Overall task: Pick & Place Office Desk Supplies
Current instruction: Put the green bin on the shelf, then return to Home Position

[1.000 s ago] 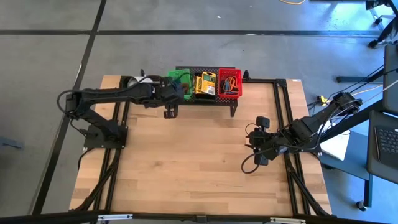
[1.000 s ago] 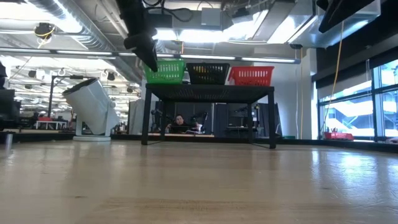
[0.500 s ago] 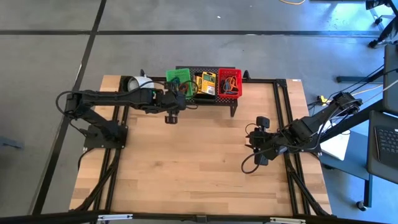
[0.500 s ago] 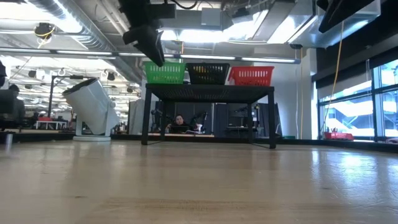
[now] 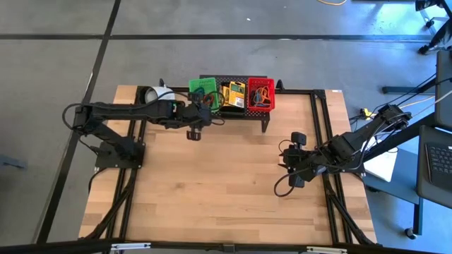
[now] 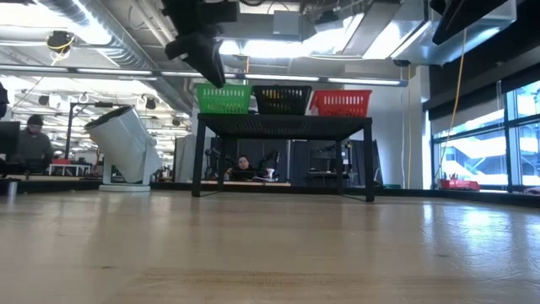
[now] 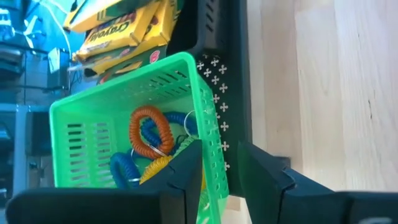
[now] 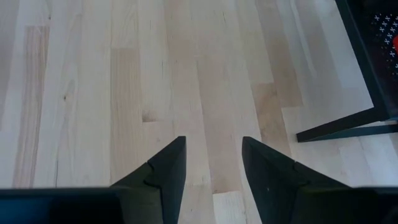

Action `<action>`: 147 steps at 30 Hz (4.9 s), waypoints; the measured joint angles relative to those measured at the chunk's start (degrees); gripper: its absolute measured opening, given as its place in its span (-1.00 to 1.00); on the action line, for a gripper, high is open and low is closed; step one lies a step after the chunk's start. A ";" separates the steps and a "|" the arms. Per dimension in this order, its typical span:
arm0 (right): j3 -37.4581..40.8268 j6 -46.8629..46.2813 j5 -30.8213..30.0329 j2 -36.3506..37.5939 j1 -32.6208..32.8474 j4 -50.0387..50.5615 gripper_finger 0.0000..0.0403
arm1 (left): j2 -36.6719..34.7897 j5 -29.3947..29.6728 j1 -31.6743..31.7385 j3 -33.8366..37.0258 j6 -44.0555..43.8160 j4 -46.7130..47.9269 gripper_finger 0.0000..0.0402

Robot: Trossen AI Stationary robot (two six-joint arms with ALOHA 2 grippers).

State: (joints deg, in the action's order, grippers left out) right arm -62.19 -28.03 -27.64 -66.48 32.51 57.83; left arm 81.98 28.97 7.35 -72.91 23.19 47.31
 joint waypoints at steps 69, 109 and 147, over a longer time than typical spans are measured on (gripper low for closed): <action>-0.02 0.02 0.02 0.00 0.00 -0.46 -0.22 | -0.40 -13.65 8.20 0.05 -4.71 -3.87 -0.93; -0.01 0.14 0.20 0.00 0.02 -0.45 -0.22 | -1.47 -16.65 6.60 0.02 -3.05 -4.10 -0.73; 1.16 3.99 4.39 4.32 1.29 -8.46 -0.22 | -22.70 -13.20 -10.52 4.90 -32.93 -4.90 -0.55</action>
State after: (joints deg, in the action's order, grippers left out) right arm -61.04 -24.04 -23.25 -62.15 33.80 49.37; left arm 59.28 15.78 -3.17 -68.01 -9.74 42.41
